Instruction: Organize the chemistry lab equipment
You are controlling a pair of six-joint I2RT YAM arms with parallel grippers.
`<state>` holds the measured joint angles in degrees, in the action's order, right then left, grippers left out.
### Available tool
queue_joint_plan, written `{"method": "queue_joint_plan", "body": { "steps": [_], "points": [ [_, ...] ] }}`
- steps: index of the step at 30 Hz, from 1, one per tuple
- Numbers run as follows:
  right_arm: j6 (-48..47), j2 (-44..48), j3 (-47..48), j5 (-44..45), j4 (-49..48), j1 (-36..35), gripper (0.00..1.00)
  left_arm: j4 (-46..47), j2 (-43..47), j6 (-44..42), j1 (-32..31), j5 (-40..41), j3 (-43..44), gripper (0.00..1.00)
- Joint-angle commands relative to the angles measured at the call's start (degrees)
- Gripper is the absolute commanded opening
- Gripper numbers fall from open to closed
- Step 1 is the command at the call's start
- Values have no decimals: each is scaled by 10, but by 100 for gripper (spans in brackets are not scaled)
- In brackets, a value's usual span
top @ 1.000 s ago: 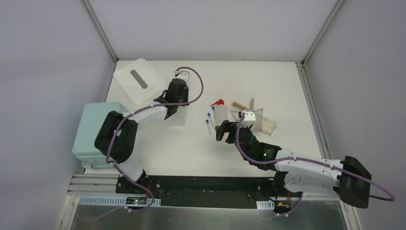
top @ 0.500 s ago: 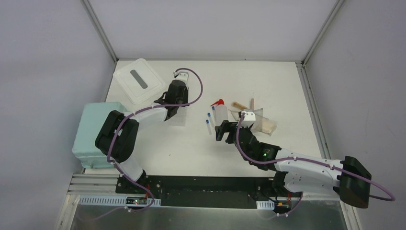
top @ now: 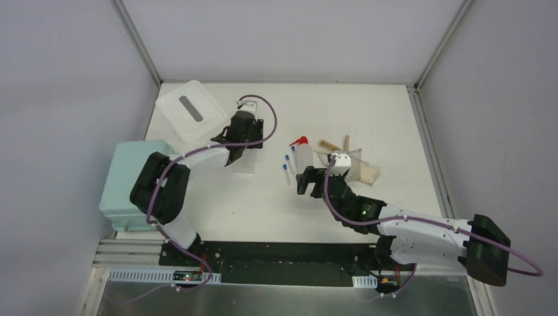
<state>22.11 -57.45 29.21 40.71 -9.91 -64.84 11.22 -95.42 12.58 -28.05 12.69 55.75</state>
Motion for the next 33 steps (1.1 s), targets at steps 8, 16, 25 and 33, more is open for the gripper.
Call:
{"method": "queue_joint_plan", "body": {
  "steps": [8, 16, 25, 33],
  "points": [
    [38, -47, 107, -16, 134, 2, 88, -138, 126, 56, 6, 26, 21, 90],
    [77, -206, 242, -118, 223, 35, 68, -297, 239, 152, 106, -179, 3, 95],
    [71, -381, 361, -170, 287, 62, 55, -408, 320, 91, 175, -278, 13, 96],
    [55, -452, 408, -155, 310, 79, 51, -438, 330, 39, 175, -248, 20, 96]
  ]
}}
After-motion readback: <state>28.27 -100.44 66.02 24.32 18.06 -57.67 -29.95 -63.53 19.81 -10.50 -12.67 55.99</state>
